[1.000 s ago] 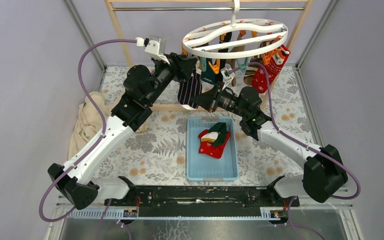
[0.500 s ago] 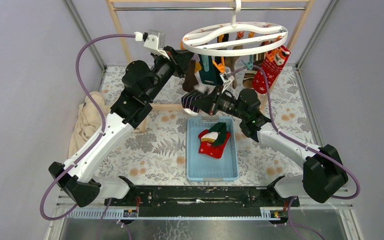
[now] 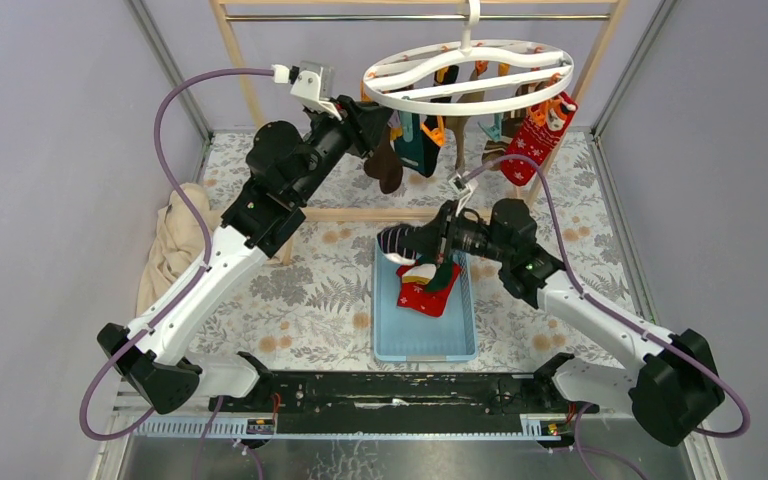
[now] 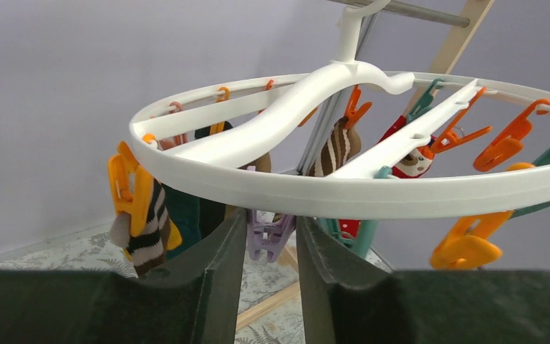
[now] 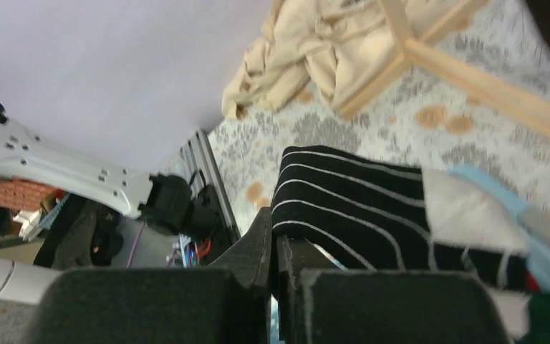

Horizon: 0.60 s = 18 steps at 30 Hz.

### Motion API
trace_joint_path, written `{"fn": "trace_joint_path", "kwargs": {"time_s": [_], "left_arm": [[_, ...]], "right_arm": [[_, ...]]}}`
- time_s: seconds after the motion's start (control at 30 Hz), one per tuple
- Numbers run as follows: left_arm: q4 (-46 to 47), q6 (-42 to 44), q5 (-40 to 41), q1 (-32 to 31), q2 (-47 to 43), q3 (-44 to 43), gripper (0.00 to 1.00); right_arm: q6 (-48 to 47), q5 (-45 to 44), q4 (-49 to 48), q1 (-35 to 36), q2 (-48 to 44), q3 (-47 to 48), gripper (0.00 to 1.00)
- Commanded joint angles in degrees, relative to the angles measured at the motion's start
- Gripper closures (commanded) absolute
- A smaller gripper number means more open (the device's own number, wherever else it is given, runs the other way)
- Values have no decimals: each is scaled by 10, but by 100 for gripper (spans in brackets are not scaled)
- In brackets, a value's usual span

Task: Remove the socks clipped to the hanger
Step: Remove the sock from the hanger, then place the sock in the bin.

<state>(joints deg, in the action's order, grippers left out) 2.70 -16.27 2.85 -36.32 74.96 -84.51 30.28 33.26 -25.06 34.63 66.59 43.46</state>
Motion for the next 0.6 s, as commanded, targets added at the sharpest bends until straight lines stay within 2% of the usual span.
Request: {"fn": "trace_joint_path", "kwargs": {"time_s": [0.0,0.27,0.3,0.47,0.53,0.57], "left_arm": [[5,5,0,-4,-1,-18,61],[-2,7,-8,-5,-5,-16,42],[-2,7,-10,-6,-6,-15,38],[-4,9,-18,-7,-17,-3,24],[-7,9,-21,-7,-20,0,21],[-9,10,-21,-7,-21,3,19]], "right_arm": [[-41,18,88,5,-37,-33,100],[-66,-3,167,6,-43,-86,100],[-70,-6,180,6,-32,-83,97],[-100,-31,244,13,0,-65,61],[-105,-42,261,14,-8,-61,42],[-106,-47,267,14,-16,-58,38]]}}
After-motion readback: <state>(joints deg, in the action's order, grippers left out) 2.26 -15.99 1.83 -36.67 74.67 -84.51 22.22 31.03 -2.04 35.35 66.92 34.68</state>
